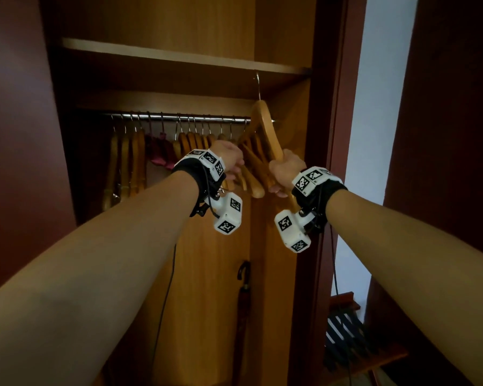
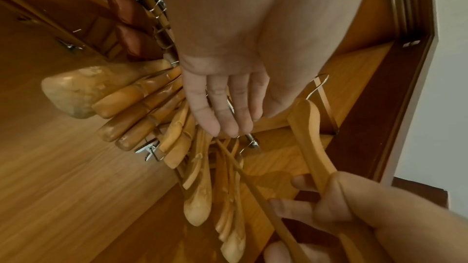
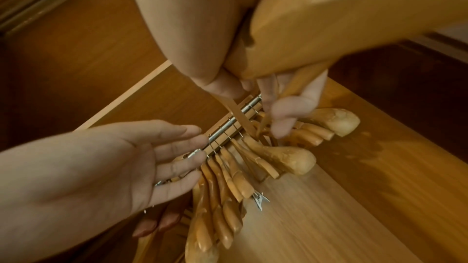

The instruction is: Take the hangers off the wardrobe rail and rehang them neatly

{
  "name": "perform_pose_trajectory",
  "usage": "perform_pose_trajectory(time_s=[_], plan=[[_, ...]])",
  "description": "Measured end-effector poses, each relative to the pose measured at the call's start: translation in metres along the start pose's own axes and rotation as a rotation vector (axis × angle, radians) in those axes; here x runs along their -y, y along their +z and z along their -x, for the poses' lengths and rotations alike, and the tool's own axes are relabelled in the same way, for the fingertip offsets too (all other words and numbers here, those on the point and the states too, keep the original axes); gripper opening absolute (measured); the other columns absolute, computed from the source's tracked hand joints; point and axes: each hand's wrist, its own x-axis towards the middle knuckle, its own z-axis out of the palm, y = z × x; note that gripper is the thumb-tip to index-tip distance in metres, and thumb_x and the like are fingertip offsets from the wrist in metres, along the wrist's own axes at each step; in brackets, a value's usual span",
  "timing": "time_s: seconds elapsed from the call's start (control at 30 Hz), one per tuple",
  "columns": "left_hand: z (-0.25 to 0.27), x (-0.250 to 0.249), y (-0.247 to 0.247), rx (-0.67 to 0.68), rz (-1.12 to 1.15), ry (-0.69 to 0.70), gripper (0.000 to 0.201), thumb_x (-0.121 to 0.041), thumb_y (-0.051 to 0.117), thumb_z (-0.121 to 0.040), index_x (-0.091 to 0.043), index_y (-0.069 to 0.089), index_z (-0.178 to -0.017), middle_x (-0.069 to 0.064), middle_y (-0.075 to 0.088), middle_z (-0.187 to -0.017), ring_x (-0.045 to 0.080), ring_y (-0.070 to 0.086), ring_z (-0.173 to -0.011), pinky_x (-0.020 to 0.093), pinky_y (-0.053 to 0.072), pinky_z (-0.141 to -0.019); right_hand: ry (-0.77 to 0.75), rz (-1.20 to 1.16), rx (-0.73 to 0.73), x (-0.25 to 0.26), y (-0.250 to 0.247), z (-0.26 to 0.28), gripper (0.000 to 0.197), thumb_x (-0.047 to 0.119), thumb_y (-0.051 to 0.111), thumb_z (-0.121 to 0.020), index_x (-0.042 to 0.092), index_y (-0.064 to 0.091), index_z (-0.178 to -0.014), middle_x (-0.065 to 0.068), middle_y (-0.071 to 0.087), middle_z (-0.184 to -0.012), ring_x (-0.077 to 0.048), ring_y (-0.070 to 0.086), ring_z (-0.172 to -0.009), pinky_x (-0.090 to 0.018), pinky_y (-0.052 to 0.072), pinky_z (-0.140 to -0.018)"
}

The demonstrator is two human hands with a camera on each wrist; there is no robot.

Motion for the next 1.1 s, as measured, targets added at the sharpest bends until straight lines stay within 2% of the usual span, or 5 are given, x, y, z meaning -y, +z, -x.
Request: perform_pose_trajectory(time_s=[0.27, 0.47, 0.7, 0.9, 1.1], plan=[[-0.042, 0.003, 0.003, -0.001, -0.035, 0.030, 0.013, -0.014, 0.054, -0.096, -0.015, 0.063, -0.106, 0.004, 0.066, -0.100, 0.015, 0.062, -0.085, 0.032, 0.057, -0.076, 0.073, 0.061, 0.040, 0.006, 0.010, -0.033, 0.031, 0.023, 0.045, -0.091, 0.017, 0.049, -0.122, -0.020, 0.067, -0.095, -0.034, 0.072, -0.067, -0.044, 0.061, -0.061], [-0.075, 0.011, 0.011, -0.006, -0.153, 0.079, 0.014, -0.016, 0.051, -0.097, -0.017, 0.063, -0.103, 0.001, 0.064, -0.094, 0.016, 0.061, -0.084, 0.028, 0.054, -0.068, 0.054, 0.052, 0.077, 0.003, 0.023, -0.083, 0.045, 0.014, 0.051, -0.088, 0.010, 0.046, -0.133, -0.017, 0.062, -0.113, -0.036, 0.065, -0.100, -0.046, 0.055, -0.086], [-0.122, 0.013, 0.018, 0.030, -0.559, 0.176, 0.030, -0.024, 0.059, -0.092, -0.022, 0.060, -0.122, -0.001, 0.058, -0.116, 0.013, 0.055, -0.090, 0.024, 0.045, -0.075, 0.132, -0.120, 0.275, -0.001, 0.029, -0.144, 0.044, 0.008, 0.053, -0.090, 0.013, 0.042, -0.132, -0.015, 0.060, -0.106, -0.031, 0.065, -0.088, -0.029, 0.054, -0.045], [-0.154, 0.012, 0.031, 0.042, -0.673, 0.122, 0.045, -0.030, 0.059, -0.091, -0.025, 0.053, -0.135, 0.000, 0.051, -0.140, 0.020, 0.049, -0.125, 0.028, 0.039, -0.102, 0.116, -0.039, 0.294, -0.005, 0.038, -0.184, 0.040, 0.015, 0.050, -0.095, 0.007, 0.041, -0.133, -0.015, 0.065, -0.093, -0.038, 0.064, -0.106, -0.051, 0.053, -0.093], [-0.169, 0.017, 0.044, 0.073, -0.795, 0.045, 0.049, -0.034, 0.055, -0.094, -0.029, 0.046, -0.142, 0.002, 0.038, -0.150, 0.024, 0.039, -0.134, 0.032, 0.032, -0.104, 0.065, -0.009, 0.425, -0.019, 0.040, -0.206, 0.033, 0.016, 0.048, -0.097, 0.003, 0.051, -0.128, -0.020, 0.062, -0.116, -0.031, 0.060, -0.096, -0.049, 0.052, -0.094]])
